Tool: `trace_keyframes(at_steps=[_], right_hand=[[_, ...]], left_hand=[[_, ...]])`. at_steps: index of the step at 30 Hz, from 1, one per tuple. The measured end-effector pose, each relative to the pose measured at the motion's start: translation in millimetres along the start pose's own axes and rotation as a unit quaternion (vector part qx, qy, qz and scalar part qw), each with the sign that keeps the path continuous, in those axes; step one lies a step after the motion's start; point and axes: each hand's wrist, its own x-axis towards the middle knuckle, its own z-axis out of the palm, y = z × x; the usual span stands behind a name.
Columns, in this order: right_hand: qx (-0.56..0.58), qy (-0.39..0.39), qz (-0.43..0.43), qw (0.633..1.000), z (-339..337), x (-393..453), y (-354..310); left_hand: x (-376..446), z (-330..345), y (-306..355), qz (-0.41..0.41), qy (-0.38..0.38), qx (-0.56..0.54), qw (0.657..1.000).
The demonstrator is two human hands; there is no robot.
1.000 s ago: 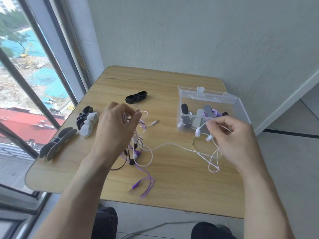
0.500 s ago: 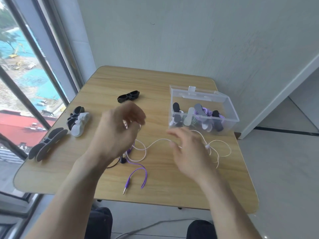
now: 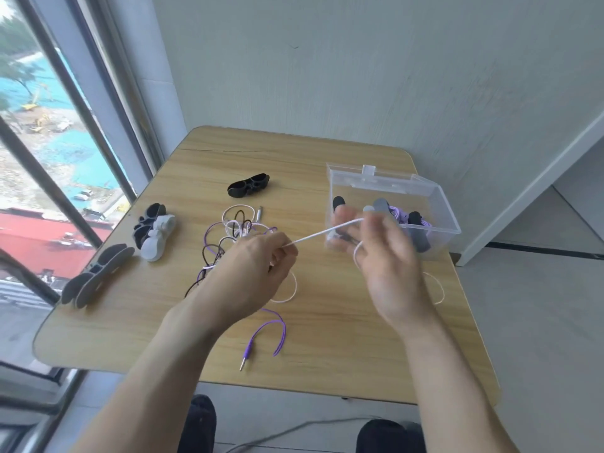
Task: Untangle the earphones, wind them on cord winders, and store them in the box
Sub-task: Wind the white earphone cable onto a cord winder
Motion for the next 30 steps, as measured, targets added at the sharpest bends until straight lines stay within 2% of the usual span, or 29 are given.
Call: trace_keyframes(at_steps=[3, 6, 9, 11, 12, 14, 17, 19, 24, 27, 30], right_hand=[[0.224, 0.006, 0.025, 0.974, -10, 0, -19], [0.287, 0.085, 0.025, 0.954, -24, 2, -30], [0.23, 0.179, 0.015, 0.956, -40, 6, -35], [0.081, 0.201, 0.017, 0.976, -47, 7, -33], [-0.035, 0.181, 0.025, 0.982, -46, 6, -31], [-0.238, 0.065, 0.041, 0.968, -39, 3, -23], [-0.347, -0.138, 0.097, 0.922, -24, -4, -11], [-0.351, -0.201, 0.127, 0.906, -11, -9, -8], [-0.341, -0.181, 0.083, 0.919, -4, -8, -11], [-0.318, -0.167, 0.084, 0.929, -11, -7, -16], [-0.343, -0.185, 0.094, 0.916, 0, -15, -12]], left_hand=[[3, 2, -2, 0.002, 0.016, 0.016, 1.0], [5, 0, -8, 0.007, 0.045, 0.049, 0.998], [5, -5, -11, 0.003, 0.042, 0.087, 0.995], [4, -6, -10, 0.004, 0.029, 0.077, 0.997], [3, -6, -8, 0.007, 0.026, 0.066, 0.997], [3, -5, -4, 0.008, 0.022, 0.039, 0.999], [1, -3, 4, 0.021, 0.025, 0.014, 0.999], [1, -2, 8, 0.036, 0.026, 0.006, 0.999], [1, -5, 4, 0.031, 0.012, -0.029, 0.999], [2, -6, -2, 0.019, 0.025, -0.039, 0.999], [2, -5, 1, 0.02, 0.043, -0.053, 0.997]])
